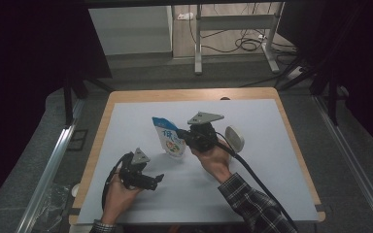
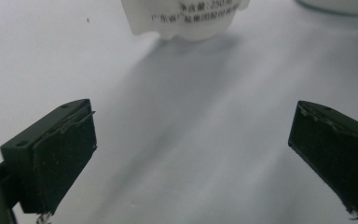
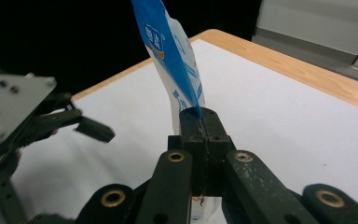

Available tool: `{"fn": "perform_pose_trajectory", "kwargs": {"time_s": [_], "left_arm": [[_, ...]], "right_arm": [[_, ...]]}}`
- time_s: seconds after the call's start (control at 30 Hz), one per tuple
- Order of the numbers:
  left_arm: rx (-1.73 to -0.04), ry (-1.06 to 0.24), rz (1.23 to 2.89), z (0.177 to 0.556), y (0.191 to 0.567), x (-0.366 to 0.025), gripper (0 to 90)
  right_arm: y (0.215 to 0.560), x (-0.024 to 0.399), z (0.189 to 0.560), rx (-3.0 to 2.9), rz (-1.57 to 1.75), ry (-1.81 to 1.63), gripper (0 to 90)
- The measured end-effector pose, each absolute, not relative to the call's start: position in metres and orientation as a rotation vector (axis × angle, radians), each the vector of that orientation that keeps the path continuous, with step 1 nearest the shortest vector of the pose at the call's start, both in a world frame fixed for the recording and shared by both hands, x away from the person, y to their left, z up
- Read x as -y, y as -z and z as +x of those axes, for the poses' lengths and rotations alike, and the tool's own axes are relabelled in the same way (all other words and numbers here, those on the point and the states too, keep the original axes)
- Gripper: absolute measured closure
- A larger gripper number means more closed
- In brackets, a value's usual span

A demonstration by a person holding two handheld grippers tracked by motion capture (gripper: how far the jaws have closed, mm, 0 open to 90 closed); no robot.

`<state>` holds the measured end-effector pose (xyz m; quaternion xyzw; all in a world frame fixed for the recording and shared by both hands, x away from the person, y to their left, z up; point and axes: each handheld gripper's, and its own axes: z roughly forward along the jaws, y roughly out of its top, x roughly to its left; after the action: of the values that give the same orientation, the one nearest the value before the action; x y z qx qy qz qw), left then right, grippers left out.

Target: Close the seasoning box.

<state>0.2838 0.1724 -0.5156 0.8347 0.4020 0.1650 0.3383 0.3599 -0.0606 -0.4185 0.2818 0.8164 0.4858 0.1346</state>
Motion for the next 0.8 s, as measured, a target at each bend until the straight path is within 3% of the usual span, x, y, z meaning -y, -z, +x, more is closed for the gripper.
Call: {"fn": "perform_pose_trajectory", "kwargs": {"time_s": [0.43,0.67,0.8], "left_arm": [[-1.097,-0.497,2.237,0.278,0.543,-0.164,0.0],[-1.137,-0.396,2.134,0.280,0.552,-0.173,0.0],[-1.136,-0.399,2.135,0.280,0.552,-0.173,0.0]], "right_arm": [[0.431,0.053,0.369,-2.363,0.838,-1.340,90.0],[0.431,0.054,0.369,-2.381,0.826,-1.321,89.1],[0.431,0.054,0.367,-2.381,0.801,-1.312,85.9]]}}
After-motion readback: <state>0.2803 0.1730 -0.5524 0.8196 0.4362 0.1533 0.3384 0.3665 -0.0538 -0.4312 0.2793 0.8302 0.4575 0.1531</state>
